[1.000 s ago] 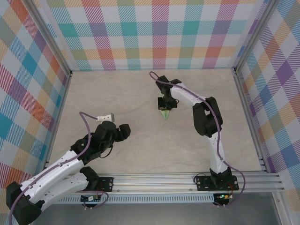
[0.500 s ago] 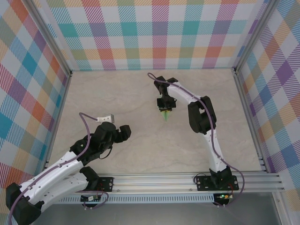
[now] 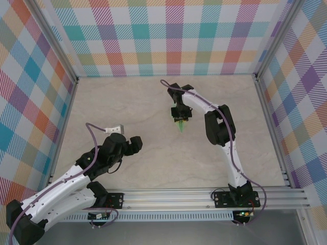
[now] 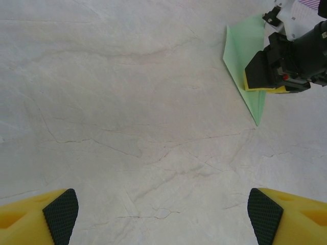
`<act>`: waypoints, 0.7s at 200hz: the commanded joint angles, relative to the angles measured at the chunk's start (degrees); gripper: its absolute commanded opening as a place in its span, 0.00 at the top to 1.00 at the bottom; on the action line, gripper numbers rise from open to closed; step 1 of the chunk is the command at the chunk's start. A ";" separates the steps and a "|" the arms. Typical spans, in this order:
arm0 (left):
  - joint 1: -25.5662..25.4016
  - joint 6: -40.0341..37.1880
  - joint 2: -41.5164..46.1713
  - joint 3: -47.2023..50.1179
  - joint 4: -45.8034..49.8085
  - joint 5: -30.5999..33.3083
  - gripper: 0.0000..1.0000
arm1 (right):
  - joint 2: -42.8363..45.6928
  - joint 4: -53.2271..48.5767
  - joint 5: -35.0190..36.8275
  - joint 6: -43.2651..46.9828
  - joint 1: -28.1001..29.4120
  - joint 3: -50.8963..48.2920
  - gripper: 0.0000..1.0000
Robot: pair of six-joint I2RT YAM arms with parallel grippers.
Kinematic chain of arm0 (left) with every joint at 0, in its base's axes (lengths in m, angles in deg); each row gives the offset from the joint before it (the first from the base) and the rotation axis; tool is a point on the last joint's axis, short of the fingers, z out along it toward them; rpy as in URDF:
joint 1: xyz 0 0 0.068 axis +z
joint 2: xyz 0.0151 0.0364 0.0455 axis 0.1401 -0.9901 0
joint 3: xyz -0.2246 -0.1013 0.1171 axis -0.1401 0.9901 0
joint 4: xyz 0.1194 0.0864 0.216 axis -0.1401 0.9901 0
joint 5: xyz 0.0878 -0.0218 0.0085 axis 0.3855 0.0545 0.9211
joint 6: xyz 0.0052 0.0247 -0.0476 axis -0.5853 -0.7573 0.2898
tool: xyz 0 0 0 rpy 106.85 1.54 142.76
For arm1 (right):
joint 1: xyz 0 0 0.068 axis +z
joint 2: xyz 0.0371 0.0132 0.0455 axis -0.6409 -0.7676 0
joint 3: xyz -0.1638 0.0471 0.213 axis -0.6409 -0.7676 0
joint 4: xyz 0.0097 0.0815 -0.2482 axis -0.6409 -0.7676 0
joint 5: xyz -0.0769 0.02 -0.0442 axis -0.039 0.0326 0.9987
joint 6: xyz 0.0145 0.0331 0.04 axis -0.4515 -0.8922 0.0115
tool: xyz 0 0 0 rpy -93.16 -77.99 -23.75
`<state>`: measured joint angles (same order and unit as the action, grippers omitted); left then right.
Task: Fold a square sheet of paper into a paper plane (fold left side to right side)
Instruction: Place the paper plane at the center of the table, then reset both arms
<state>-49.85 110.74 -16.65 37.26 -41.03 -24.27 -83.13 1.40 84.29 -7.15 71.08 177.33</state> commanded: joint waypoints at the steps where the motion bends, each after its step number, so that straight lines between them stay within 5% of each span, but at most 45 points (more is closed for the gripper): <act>1: 0.32 0.53 0.62 0.27 1.66 2.32 0.11 | 4.18 -2.73 1.17 1.05 1.02 -0.02 0.69; 82: 0.66 -0.27 -0.61 -2.65 4.31 7.39 0.07 | 17.60 -4.58 6.73 0.65 2.84 -5.17 0.52; 114: 5.20 -3.84 -2.66 -5.04 4.15 12.44 0.01 | 36.67 7.27 11.78 3.49 2.32 -21.72 0.21; 140: 11.02 -8.02 -5.02 -6.49 1.06 19.31 0.00 | 52.23 20.56 13.58 7.45 -1.23 -39.03 0.10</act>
<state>-43.08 107.64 -20.20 33.08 -38.02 -14.06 -42.32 9.31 93.78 -3.83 72.92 149.85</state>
